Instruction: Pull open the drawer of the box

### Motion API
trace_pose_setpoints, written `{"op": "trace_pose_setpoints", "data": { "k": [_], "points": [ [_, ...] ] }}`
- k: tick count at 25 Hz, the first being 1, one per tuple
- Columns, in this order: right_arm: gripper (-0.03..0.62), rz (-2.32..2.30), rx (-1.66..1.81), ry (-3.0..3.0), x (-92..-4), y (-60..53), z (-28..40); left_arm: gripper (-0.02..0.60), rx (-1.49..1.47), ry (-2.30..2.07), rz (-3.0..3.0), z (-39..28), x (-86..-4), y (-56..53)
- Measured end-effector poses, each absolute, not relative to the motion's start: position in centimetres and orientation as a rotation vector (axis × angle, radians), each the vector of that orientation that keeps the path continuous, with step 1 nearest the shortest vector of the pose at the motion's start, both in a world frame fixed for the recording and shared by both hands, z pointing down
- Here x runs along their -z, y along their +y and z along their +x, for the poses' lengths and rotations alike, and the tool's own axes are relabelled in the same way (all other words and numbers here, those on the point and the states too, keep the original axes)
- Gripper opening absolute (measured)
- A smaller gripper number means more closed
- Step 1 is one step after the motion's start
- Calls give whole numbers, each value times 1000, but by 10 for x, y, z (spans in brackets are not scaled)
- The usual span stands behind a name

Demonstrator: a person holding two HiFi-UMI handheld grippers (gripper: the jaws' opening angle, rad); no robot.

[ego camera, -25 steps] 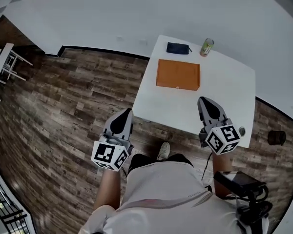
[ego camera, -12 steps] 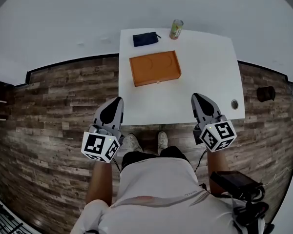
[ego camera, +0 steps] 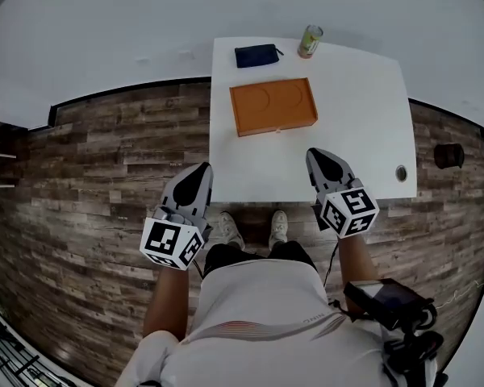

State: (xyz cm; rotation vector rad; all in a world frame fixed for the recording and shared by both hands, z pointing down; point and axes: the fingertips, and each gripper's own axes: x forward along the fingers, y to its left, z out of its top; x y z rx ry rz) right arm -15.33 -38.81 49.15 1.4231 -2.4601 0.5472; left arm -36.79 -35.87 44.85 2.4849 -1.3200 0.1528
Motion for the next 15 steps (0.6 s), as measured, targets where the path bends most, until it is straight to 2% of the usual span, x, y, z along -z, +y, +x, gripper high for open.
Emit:
{"op": "trace_pose_setpoints", "data": {
  "k": [2, 4, 7, 11, 15],
  "points": [
    [-2, 1392, -567, -2451, -506, -394, -161, 11, -161, -1335, 2470, -372, -450, -352],
    [86, 1352, -604, -2443, -524, -401, -169, 11, -165, -1355, 2447, -377, -453, -346],
    [98, 1329, -638, -2398, -556, -420, -176, 11, -181, -1385, 2403, -385, -460, -341],
    [188, 1310, -692, -2316, -600, -440, -183, 11, -207, -1414, 2362, -394, -473, -337],
    [196, 1310, -709, -2208, -645, -455, -187, 11, -215, -1427, 2342, -400, -483, -333]
  ]
}}
